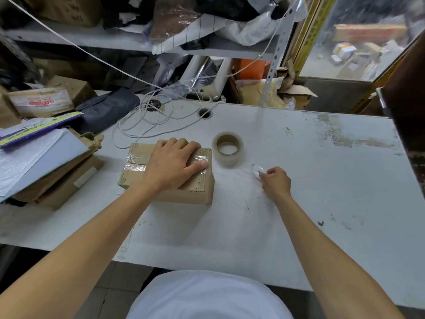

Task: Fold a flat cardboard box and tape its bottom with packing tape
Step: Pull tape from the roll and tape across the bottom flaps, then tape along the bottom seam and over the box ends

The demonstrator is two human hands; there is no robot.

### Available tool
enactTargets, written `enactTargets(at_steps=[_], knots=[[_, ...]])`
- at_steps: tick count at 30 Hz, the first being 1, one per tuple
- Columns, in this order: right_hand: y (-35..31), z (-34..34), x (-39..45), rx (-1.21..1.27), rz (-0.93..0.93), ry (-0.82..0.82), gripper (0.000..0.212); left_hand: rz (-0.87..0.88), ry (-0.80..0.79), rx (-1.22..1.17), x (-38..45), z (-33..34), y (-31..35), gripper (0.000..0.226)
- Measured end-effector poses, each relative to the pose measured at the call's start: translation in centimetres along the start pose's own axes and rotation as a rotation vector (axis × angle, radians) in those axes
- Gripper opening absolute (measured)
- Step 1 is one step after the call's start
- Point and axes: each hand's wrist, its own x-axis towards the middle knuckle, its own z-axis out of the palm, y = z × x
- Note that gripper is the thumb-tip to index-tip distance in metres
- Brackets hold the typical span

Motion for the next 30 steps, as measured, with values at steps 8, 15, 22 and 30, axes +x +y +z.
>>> enactTargets(at_steps=[8, 15, 22, 30], knots=[[-6.6, 1.3, -10.0, 0.188, -0.552, 0.024, 0.016, -0.254, 0.025, -0.003, 0.2, -0.2, 1.2, 0.064], [-7.5, 3.8, -12.6, 0.173, -0.731, -0.109, 0.047, -0.575, -0.105, -0.336, -1.6, -0.3, 1.4, 0.071], [-8.2, 3.2, -11.1, 0.198, -0.763, -0.299, 0.041, -0.202, 0.278, -0.713, -3.1, 1.3, 2.0, 0.028], [-9.2, 1.1, -8.3, 0.301, -0.539, -0.754, 0.039, -0.332, 0.033, -1.134, -2.2, 1.7, 1.2, 0.019]])
